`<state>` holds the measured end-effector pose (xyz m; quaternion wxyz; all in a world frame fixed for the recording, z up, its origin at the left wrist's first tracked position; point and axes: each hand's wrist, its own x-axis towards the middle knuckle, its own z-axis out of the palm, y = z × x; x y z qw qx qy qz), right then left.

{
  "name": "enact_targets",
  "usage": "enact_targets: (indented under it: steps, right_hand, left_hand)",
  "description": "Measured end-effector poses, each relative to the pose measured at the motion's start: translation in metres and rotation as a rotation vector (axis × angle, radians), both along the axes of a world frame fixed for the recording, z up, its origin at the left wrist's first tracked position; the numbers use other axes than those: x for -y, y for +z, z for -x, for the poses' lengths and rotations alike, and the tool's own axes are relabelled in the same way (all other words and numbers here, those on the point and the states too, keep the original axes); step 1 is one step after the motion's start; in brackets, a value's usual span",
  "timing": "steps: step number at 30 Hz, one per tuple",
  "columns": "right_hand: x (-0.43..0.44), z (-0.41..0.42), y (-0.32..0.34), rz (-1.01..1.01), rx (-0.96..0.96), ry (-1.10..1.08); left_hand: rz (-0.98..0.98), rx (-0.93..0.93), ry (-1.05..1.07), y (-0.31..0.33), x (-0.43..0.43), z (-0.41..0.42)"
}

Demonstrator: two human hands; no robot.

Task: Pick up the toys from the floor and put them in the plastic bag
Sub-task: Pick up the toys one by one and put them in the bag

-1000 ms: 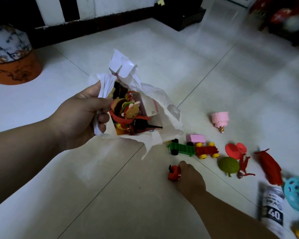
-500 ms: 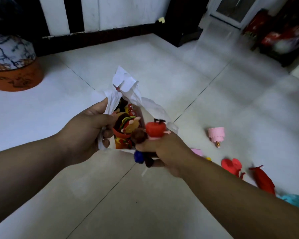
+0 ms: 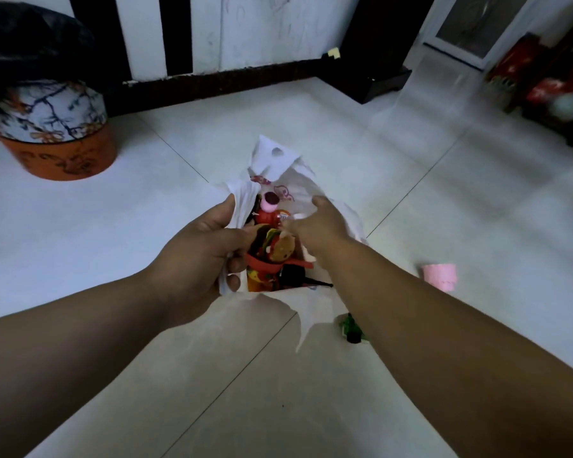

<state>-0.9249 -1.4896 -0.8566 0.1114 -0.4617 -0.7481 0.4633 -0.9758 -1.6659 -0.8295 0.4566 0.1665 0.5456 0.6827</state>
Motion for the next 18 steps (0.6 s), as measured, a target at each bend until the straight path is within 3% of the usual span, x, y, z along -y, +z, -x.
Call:
enact_targets:
  steps: [4, 6, 13, 18]
  right_hand:
    - [-0.014, -0.032, 0.005, -0.132, -0.019, 0.118]
    - [-0.037, -0.029, 0.006, -0.197, 0.088, 0.130]
    - [-0.128, -0.005, 0.014, -0.321, 0.120, -0.022]
    - [-0.114, -0.026, 0.020, -0.366, 0.067, 0.088]
  left_hand:
    - [0.004, 0.023, -0.010, -0.003, -0.003, 0.000]
    - [-0.007, 0.030, -0.014, -0.003, -0.006, -0.001]
    - [-0.050, 0.056, -0.024, -0.001, -0.013, -0.004]
    - [-0.079, 0.058, -0.053, 0.003, -0.024, -0.012]
